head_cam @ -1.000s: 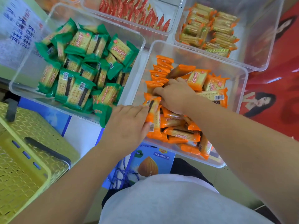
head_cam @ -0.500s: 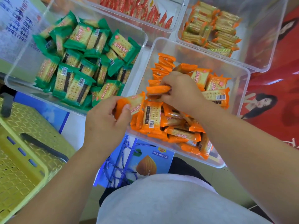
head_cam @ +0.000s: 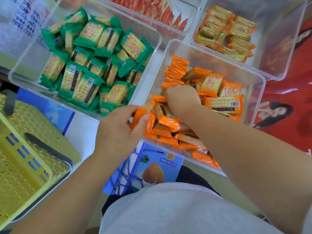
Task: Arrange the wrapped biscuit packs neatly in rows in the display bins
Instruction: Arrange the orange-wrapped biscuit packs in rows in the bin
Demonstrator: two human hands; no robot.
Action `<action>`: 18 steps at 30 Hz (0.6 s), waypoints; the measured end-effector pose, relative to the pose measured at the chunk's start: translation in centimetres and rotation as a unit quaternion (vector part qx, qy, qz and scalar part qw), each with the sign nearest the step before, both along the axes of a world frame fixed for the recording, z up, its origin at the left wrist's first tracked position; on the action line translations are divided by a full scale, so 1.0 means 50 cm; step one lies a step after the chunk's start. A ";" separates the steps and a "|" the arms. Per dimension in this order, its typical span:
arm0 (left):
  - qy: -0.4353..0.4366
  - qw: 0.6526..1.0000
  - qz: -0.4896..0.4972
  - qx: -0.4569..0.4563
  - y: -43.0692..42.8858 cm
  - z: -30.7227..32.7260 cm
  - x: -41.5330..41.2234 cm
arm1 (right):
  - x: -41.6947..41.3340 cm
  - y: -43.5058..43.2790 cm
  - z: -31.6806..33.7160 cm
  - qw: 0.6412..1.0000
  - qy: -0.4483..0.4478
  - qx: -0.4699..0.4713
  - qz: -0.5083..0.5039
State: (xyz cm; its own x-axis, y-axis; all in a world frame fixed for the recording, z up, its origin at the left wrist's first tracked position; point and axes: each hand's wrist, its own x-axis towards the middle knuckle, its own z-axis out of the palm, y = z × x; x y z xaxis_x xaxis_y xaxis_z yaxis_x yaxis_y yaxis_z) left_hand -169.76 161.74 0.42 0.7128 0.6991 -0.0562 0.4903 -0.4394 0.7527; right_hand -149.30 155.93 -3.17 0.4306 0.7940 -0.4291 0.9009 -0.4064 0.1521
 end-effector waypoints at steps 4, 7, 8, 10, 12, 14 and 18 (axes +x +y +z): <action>0.000 1.000 -0.013 0.000 -0.001 0.000 0.000 | 0.005 0.014 0.005 0.999 0.032 -0.016 -0.014; 0.002 1.000 -0.010 -0.006 -0.002 0.002 0.003 | 0.020 0.005 0.018 0.994 0.105 -0.012 -0.020; 0.002 1.000 -0.006 -0.003 -0.003 0.003 0.005 | 0.026 -0.003 0.024 0.990 0.134 0.006 -0.037; -0.003 1.000 0.001 0.004 -0.005 0.007 0.009 | 0.035 -0.022 0.035 0.980 0.163 0.074 -0.081; -0.009 1.000 0.003 0.007 -0.007 0.011 0.014 | 0.034 -0.042 0.041 0.972 0.153 0.148 -0.101; -0.011 1.000 -0.003 0.011 -0.008 0.013 0.020 | 0.018 -0.061 0.045 0.960 0.160 0.208 -0.102; -0.007 0.999 -0.019 0.028 -0.003 0.021 0.035 | -0.013 -0.089 0.049 0.923 0.233 0.294 -0.088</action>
State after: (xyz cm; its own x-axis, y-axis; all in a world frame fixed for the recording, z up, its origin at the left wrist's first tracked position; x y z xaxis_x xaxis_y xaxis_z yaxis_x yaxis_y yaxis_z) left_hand -167.99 161.56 1.46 0.7387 0.6740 -0.0081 0.4627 -0.4983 0.7332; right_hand -149.93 151.48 -0.70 0.4524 0.8841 -0.1170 0.7254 -0.4411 -0.5283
